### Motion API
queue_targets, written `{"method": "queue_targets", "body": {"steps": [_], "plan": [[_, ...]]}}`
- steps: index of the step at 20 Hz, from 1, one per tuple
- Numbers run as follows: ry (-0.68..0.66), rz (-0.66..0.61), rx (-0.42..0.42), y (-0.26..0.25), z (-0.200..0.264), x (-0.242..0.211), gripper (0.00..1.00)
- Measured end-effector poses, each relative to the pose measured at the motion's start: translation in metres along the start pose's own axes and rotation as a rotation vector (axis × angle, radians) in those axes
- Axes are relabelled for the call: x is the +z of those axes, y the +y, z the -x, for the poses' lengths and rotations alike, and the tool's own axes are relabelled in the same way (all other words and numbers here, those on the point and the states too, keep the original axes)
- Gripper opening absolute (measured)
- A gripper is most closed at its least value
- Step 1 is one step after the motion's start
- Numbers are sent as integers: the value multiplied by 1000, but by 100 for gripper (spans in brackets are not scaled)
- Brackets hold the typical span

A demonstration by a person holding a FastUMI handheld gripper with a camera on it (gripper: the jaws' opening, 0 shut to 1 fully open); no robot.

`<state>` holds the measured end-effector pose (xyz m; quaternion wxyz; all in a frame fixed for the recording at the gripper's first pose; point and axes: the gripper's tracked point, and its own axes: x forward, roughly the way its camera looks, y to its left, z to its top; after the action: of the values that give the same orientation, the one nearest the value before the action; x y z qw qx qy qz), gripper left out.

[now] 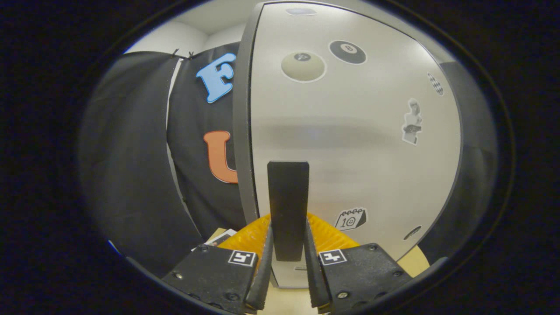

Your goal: Open the shoe cabinet door, grab the shoes and put them into the shoe cabinet, then close the shoe cabinet door.

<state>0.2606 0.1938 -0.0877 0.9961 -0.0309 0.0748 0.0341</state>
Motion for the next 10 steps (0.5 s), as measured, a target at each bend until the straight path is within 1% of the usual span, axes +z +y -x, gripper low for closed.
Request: {"method": "queue_targets", "body": {"steps": [1, 6, 10], "plan": [[4, 1, 12, 0, 1, -3, 36], [18, 1, 79, -1, 13, -5, 30], [25, -12, 124, 0, 47, -8, 28]]}}
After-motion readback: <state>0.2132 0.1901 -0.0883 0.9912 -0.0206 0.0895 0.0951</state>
